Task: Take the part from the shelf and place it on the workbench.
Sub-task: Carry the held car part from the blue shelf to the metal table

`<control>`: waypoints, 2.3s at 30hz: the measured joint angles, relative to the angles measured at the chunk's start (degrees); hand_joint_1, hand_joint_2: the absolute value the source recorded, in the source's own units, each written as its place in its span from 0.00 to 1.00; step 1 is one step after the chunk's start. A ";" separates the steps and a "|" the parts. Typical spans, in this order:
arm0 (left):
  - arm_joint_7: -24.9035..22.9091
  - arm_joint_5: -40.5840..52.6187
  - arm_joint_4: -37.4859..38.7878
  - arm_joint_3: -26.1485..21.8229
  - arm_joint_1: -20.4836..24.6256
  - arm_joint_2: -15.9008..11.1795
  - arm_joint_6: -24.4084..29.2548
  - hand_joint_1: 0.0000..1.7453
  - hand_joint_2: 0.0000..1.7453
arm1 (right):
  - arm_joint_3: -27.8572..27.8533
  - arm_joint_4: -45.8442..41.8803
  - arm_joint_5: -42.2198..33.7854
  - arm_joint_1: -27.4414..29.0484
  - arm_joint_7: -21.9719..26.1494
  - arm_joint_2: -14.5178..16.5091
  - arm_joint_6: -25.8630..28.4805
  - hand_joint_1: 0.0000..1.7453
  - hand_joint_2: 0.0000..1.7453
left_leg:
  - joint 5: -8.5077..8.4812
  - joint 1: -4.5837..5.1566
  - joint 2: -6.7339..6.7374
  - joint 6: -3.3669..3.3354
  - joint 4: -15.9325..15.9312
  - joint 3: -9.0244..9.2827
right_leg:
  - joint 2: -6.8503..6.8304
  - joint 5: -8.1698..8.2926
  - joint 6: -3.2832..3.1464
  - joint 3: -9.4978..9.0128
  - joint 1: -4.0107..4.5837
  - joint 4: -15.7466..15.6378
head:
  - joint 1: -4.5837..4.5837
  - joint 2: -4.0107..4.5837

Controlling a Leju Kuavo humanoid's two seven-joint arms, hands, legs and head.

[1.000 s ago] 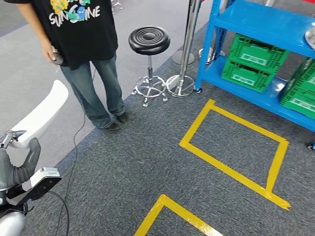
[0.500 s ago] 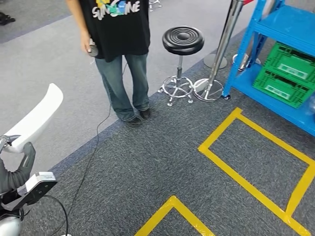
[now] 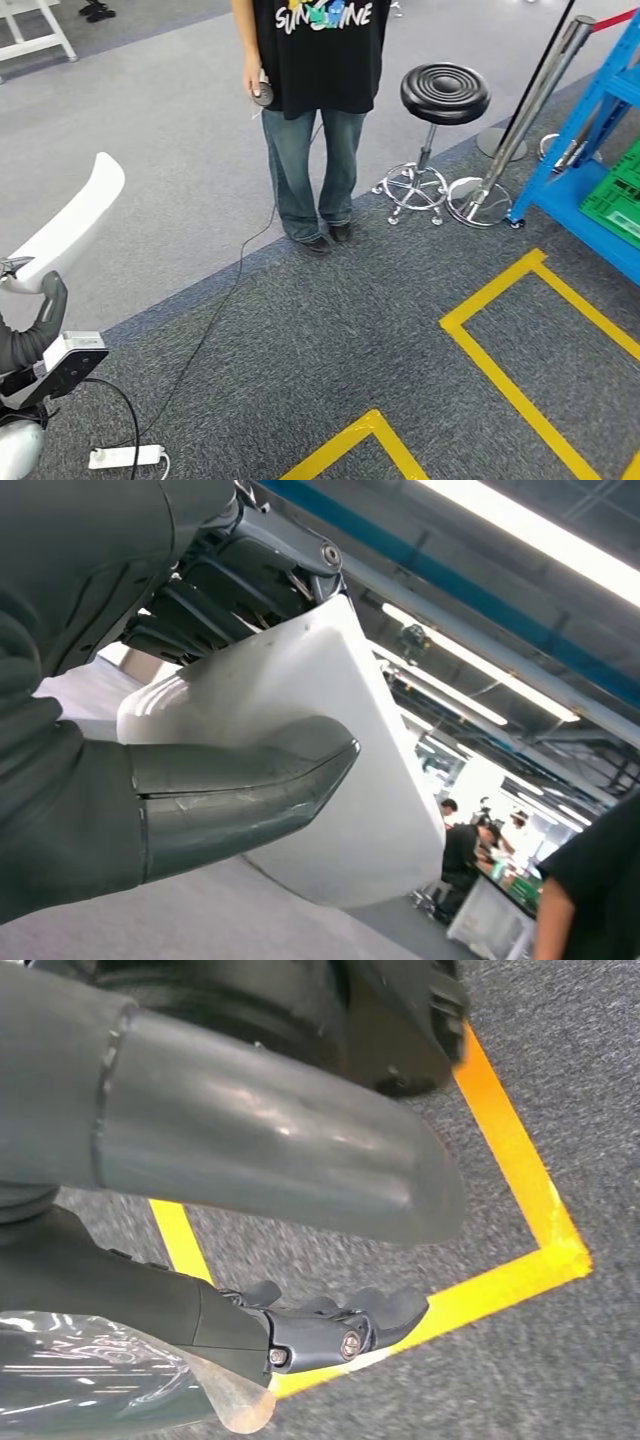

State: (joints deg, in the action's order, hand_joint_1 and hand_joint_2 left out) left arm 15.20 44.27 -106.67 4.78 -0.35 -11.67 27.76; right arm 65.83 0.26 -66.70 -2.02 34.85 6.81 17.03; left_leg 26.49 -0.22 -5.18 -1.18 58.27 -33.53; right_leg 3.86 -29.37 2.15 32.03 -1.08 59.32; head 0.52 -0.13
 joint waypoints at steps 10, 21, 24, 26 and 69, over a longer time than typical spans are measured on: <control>0.06 0.63 0.41 0.13 0.37 0.58 -0.11 1.00 1.00 | -0.02 0.00 -0.43 0.20 0.10 -0.03 0.62 0.00 0.00 | 6.49 -0.35 4.54 2.27 16.56 -8.61 | -5.59 -0.49 -2.35 -1.66 0.48 -1.61 | 0.51 0.00; -1.65 2.80 0.43 2.50 1.04 1.23 0.62 1.00 1.00 | -0.01 -0.01 0.97 -0.12 -0.79 -0.05 0.97 0.00 0.00 | -0.46 0.62 6.34 -0.65 -0.50 -0.32 | -7.85 -4.09 -0.28 -1.85 1.01 1.12 | 0.18 -0.01; -1.83 2.98 0.40 2.49 0.61 1.11 0.69 1.00 1.00 | 0.16 0.00 1.80 0.01 -1.45 -0.05 0.97 0.00 0.00 | -0.51 0.46 4.35 -1.07 -0.66 -0.15 | -4.22 -8.45 -0.07 4.11 0.89 12.26 | -0.19 0.00; -1.85 3.03 0.40 2.48 0.24 1.04 0.61 1.00 1.00 | 0.23 0.00 2.02 0.09 -1.69 -0.05 0.99 0.00 0.00 | -0.47 0.45 2.76 -1.08 -0.58 -0.09 | -3.93 -7.40 0.00 5.97 0.87 14.08 | -0.20 0.00; -1.71 3.74 -1.78 1.05 -3.16 0.37 0.08 1.00 1.00 | 1.68 -0.04 2.75 0.38 -2.00 0.14 1.45 0.00 0.00 | 5.68 0.00 3.60 2.16 11.51 -5.92 | -3.55 -0.44 -2.21 -1.02 0.19 -1.27 | 0.36 0.00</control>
State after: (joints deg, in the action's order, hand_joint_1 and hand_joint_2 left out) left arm 13.50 48.01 -108.45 5.83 -3.52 -11.29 27.84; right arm 67.52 0.22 -63.95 -1.64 32.85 6.95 18.47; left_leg 32.17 -0.23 -1.57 0.98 69.78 -39.44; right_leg 0.32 -29.81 -0.06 31.01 -0.89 58.05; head 0.88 -0.13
